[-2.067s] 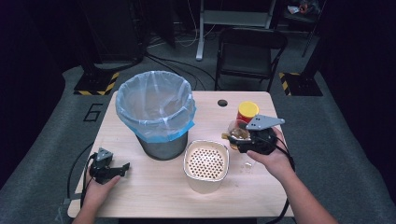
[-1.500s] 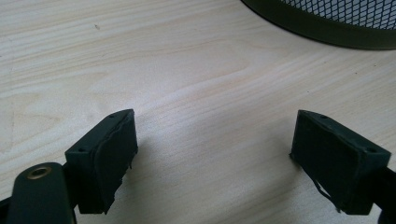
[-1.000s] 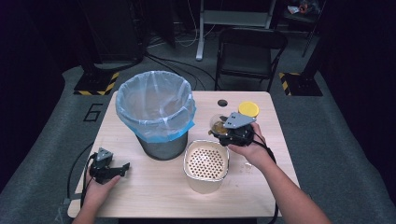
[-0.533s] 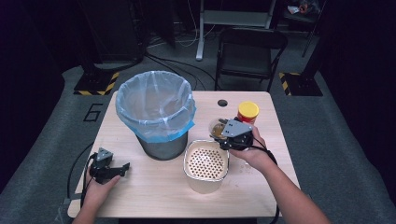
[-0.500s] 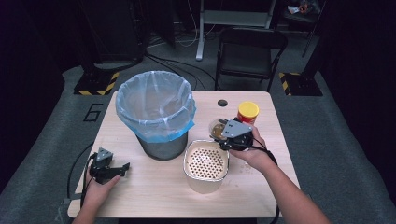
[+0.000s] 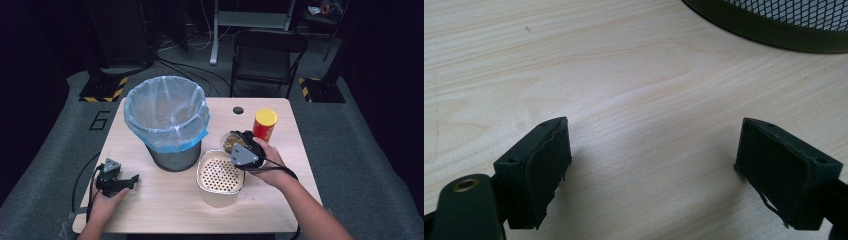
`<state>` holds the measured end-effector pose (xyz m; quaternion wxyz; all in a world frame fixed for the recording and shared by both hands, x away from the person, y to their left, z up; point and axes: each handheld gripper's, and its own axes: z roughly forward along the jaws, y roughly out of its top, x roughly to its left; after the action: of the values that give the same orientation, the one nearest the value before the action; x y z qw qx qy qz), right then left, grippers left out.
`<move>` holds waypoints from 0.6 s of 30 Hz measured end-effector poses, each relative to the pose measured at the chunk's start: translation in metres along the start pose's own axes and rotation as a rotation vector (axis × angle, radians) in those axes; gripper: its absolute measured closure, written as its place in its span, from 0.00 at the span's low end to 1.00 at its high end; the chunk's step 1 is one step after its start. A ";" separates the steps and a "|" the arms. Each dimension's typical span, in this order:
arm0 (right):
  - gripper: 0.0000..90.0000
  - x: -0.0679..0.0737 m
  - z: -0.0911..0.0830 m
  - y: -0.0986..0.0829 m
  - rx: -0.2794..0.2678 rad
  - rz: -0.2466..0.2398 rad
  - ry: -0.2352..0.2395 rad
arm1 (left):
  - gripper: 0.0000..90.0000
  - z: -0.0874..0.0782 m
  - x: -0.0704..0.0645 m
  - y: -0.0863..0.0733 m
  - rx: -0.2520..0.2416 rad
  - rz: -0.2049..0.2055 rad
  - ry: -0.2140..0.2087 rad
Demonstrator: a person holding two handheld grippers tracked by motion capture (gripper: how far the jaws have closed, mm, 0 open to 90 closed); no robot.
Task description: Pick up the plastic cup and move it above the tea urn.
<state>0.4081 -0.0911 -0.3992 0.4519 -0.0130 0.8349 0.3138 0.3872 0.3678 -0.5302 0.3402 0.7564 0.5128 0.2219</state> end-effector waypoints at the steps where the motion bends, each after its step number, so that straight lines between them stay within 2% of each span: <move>1: 0.43 0.003 0.001 0.002 0.006 -0.035 -0.007 | 0.15 0.000 0.000 0.000 0.000 -0.003 -0.001; 4: 0.43 0.010 0.002 0.006 0.013 -0.129 -0.029 | 0.15 0.000 0.000 0.000 0.000 -0.001 -0.001; 6: 0.43 0.016 0.002 0.010 0.030 -0.208 -0.061 | 0.15 0.000 0.000 0.000 0.000 -0.001 -0.001; 8: 0.43 0.023 0.002 0.014 0.041 -0.302 -0.083 | 0.15 0.000 0.000 0.000 0.000 0.001 0.000; 9: 0.43 0.026 0.002 0.017 0.054 -0.359 -0.098 | 0.15 0.000 0.000 0.000 0.000 0.000 0.000; 10: 0.43 0.032 0.002 0.019 0.069 -0.436 -0.123 | 0.15 0.000 0.000 0.000 0.000 -0.001 -0.001; 12: 0.43 0.037 0.002 0.022 0.077 -0.542 -0.155 | 0.15 0.000 0.000 0.000 0.000 -0.001 -0.001; 13: 0.43 0.037 0.002 0.022 0.077 -0.542 -0.155 | 0.15 0.000 0.000 0.000 0.000 -0.001 -0.001; 14: 0.43 0.042 0.002 0.022 0.092 -0.580 -0.166 | 0.15 0.000 0.000 0.000 0.000 -0.003 -0.003; 16: 0.43 0.050 0.002 0.025 0.101 -0.709 -0.199 | 0.15 0.000 0.000 0.000 0.000 0.000 0.000; 17: 0.43 0.049 0.002 0.028 0.102 -0.769 -0.204 | 0.15 0.000 0.000 0.000 0.000 0.000 0.000; 18: 0.43 0.052 0.002 0.027 0.110 -0.800 -0.211 | 0.15 0.000 0.000 0.000 0.000 0.000 0.000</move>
<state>0.3706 -0.0542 -0.4259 0.6212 -0.2801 0.7288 0.0678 0.3872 0.3679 -0.5302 0.3401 0.7565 0.5127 0.2217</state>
